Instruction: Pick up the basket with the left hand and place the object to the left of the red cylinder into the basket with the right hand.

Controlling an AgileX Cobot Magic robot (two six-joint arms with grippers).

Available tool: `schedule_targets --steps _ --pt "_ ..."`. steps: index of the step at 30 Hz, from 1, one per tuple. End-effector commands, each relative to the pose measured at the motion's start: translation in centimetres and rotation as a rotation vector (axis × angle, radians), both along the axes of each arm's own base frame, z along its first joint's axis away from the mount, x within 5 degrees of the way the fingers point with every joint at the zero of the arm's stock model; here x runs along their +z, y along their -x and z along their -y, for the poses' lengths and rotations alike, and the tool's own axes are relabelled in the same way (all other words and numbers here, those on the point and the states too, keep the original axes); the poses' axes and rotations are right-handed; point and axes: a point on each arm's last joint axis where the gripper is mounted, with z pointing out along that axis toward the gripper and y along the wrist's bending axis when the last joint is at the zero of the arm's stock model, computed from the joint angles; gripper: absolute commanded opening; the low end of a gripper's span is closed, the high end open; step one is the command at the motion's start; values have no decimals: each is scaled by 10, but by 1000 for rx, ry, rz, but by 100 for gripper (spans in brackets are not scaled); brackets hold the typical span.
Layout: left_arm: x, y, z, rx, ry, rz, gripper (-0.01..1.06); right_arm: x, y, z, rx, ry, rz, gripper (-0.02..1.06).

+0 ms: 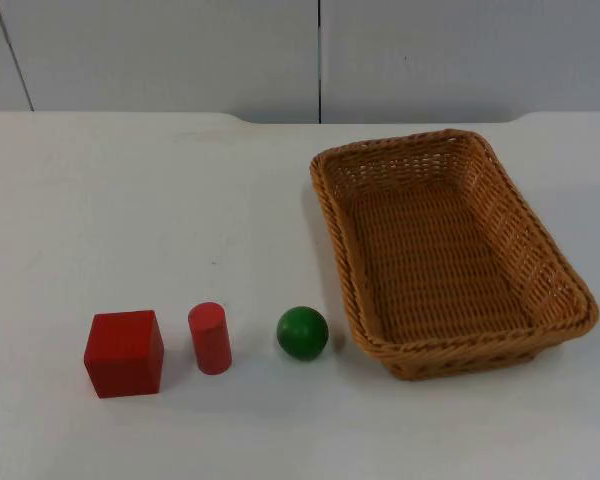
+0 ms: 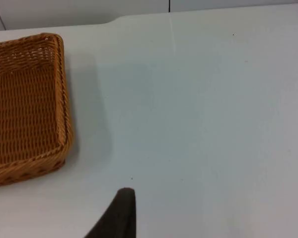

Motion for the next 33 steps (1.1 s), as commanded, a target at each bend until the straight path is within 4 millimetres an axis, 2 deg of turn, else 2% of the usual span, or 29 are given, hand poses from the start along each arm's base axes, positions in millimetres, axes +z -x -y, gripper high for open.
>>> schedule_targets --steps 1,4,9,10,14,15,17,19,21,22,24,25,30,33 --pt "0 0 0 -7 7 12 105 2 2 0 8 21 8 105" --pt "3 -4 1 -9 19 -7 105 9 1 0 9 23 6 105" --pt "20 -31 0 -5 36 -76 105 35 -25 3 10 20 -23 105" --pt "20 -31 0 -5 36 -76 105 35 -25 3 10 20 -23 105" --pt "31 -65 0 -14 71 -140 105 47 -62 8 21 21 -133 105" --pt "31 -65 0 -14 71 -140 105 47 -62 8 21 21 -133 105" --pt "35 -83 0 -16 88 -168 105 52 -82 10 30 21 -179 105" --pt "34 -103 -1 -13 94 -225 105 52 -101 12 35 5 -223 105" --pt "34 -110 -1 -12 95 -241 105 51 -109 12 38 -4 -233 105" --pt "30 -124 -2 -9 98 -287 105 49 -122 14 38 -9 -248 105" --pt "23 -139 -1 -8 121 -325 105 44 -136 15 38 -12 -272 105" --pt "23 -139 -1 -8 121 -325 105 44 -136 15 38 -12 -272 105" --pt "4 -171 -3 -13 117 -406 105 27 -161 19 39 -28 -380 105" --pt "-1 -177 -3 -11 127 -429 105 22 -166 19 40 -33 -415 105"
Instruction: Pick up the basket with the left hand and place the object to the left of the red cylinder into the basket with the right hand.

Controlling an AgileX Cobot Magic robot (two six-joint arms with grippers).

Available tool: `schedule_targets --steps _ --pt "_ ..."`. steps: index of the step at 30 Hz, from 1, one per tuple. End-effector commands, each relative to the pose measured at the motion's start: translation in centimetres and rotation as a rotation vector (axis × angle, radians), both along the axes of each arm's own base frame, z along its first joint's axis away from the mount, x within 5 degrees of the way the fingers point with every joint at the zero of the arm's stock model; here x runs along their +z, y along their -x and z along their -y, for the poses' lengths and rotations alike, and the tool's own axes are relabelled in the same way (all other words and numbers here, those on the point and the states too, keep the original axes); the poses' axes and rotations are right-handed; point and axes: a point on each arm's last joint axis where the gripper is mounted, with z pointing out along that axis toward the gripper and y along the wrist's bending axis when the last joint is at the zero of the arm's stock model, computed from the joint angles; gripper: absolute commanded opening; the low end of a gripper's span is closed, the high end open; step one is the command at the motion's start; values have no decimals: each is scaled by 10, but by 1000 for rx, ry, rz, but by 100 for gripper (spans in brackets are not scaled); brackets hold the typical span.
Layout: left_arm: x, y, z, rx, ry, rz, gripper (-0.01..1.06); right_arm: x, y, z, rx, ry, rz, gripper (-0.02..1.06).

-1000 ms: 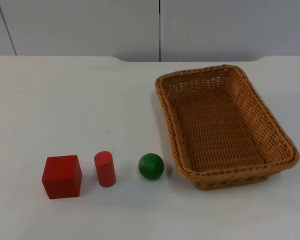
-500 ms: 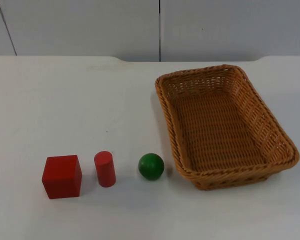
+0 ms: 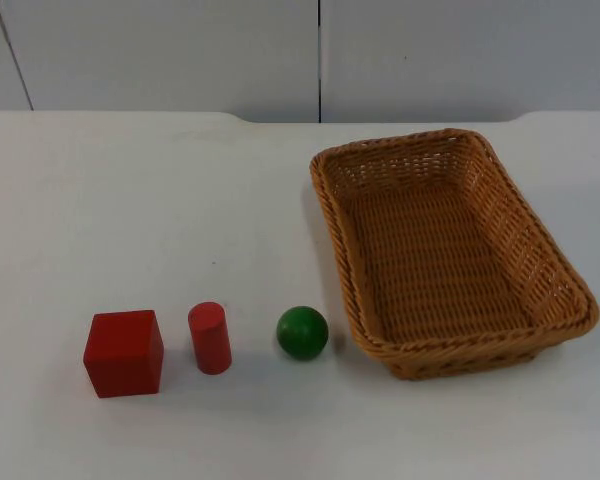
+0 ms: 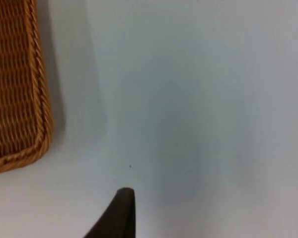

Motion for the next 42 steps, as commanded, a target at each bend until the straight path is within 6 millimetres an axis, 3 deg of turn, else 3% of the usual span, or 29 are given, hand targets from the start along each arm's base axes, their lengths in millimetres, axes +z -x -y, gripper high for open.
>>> schedule_targets --steps 1,13,18,22,23,26,27,32,33,37,42 --pt "0 -6 1 -3 12 8 105 1 -3 0 5 0 -1 105" --pt "-8 -17 8 -44 70 -16 104 0 -4 0 6 0 -8 105" --pt "-11 -43 22 -106 123 -51 100 0 -4 0 6 1 -5 105" --pt "-15 -94 56 -227 119 -86 99 0 -5 0 6 2 3 105" --pt "-15 -94 56 -227 119 -86 99 0 -5 0 6 2 3 105" --pt "-20 -135 84 -293 117 -104 99 0 -5 0 6 2 3 105" --pt "-20 -135 84 -293 117 -104 99 0 -5 0 6 2 3 105" --pt "-39 -201 144 -397 146 -150 99 1 -5 0 6 3 14 105" --pt "-39 -201 144 -397 146 -150 99 1 -5 0 6 3 14 105" --pt "-68 -228 183 -434 161 -240 99 1 -6 1 6 8 17 105" --pt "-88 -242 206 -426 178 -285 99 1 -6 1 7 14 18 105"
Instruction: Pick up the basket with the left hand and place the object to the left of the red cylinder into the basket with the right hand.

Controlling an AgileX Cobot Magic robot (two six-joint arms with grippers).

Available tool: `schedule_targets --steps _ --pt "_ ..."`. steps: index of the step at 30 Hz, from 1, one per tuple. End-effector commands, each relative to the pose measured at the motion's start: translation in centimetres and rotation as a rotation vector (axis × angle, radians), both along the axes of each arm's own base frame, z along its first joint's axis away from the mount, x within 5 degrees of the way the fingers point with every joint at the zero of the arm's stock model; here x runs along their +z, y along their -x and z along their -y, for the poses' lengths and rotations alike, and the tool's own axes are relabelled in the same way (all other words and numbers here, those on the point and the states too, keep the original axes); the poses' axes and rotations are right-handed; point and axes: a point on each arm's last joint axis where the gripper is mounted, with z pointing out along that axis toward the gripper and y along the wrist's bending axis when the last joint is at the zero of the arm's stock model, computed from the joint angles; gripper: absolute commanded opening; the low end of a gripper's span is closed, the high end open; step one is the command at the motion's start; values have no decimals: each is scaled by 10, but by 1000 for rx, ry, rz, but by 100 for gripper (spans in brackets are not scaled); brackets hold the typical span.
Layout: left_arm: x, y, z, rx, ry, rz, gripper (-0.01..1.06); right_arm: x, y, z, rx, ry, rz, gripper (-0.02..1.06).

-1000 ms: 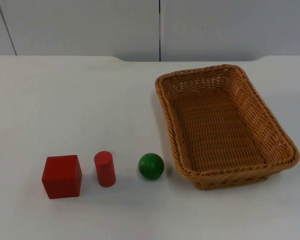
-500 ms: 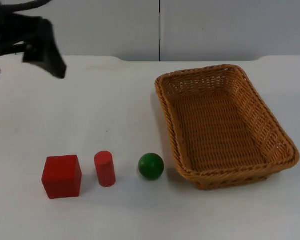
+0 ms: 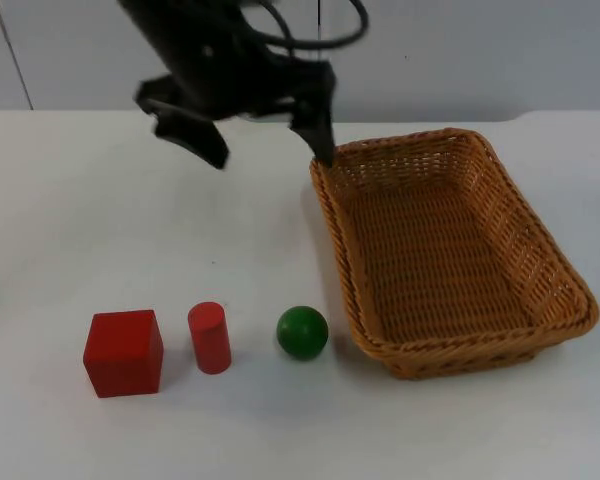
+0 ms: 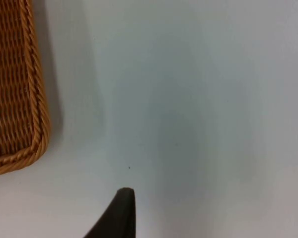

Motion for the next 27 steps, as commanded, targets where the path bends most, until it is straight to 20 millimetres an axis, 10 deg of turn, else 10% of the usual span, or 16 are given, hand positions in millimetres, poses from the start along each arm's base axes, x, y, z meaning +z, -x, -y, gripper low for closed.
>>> schedule_targets --steps 1,15,24,27 --pt "-9 -3 12 7 11 -37 99 3 -1 0 5 13 16 105" --pt "-71 -10 56 27 35 -145 94 -2 -1 0 5 7 22 105" --pt "-88 -9 61 36 66 -181 57 -2 -1 0 1 4 21 105" --pt "-82 -12 64 71 120 -157 17 -2 -1 0 1 4 21 105"
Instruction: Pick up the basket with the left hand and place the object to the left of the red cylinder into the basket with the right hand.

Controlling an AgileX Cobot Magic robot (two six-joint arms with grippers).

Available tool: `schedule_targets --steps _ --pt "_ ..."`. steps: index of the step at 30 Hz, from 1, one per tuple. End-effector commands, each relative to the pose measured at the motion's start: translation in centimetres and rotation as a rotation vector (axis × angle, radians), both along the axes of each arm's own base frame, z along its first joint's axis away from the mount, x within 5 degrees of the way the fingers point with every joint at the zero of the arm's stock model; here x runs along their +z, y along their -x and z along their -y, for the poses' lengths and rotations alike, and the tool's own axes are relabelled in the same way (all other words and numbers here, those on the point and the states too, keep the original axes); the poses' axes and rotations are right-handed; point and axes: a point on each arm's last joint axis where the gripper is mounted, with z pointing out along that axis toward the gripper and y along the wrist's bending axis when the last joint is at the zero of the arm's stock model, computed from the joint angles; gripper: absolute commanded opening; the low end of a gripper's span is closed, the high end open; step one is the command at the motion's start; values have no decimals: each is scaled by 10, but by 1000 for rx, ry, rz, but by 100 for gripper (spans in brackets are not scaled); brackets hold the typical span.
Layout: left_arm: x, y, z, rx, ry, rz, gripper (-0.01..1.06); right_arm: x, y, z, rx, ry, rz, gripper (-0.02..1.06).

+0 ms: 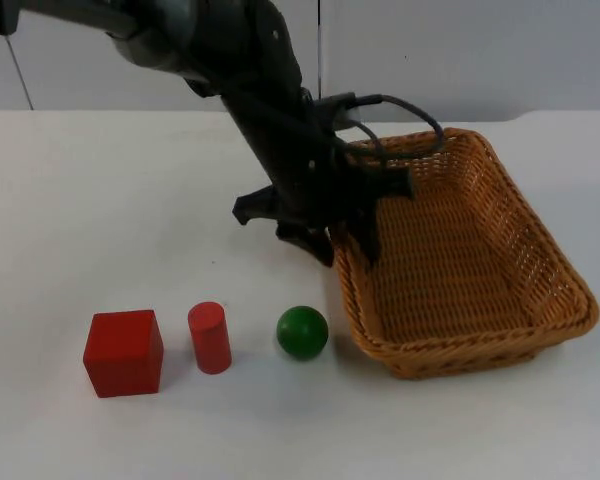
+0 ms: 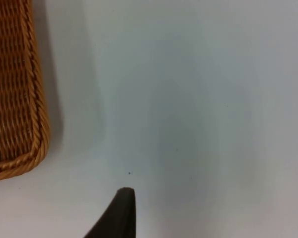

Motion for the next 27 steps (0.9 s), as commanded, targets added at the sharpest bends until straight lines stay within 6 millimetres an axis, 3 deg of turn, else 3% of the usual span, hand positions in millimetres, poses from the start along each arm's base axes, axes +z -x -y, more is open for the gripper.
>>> schedule_targets --steps 1,8,10,11,15,16,20,21,24,27 --pt "9 -4 5 49 70 28 4 0 0 0 6 12 8 105" --pt "22 -4 13 116 186 -4 0 0 0 1 8 30 8 105" --pt "44 -3 16 139 251 3 0 0 0 1 8 30 8 105" --pt "44 -3 16 139 251 3 0 0 0 1 8 30 8 105" --pt "104 -4 13 113 324 74 0 0 0 1 7 28 6 105" --pt "104 -4 13 113 324 74 0 0 0 1 7 28 6 105" --pt "167 -3 -16 69 361 103 0 0 0 1 7 24 7 105" --pt "167 -3 -16 69 361 103 0 0 0 1 7 24 7 105" --pt "193 -2 -49 71 322 125 0 0 0 0 5 7 9 105" --pt "206 0 -74 70 269 129 0 0 0 0 5 5 9 105"
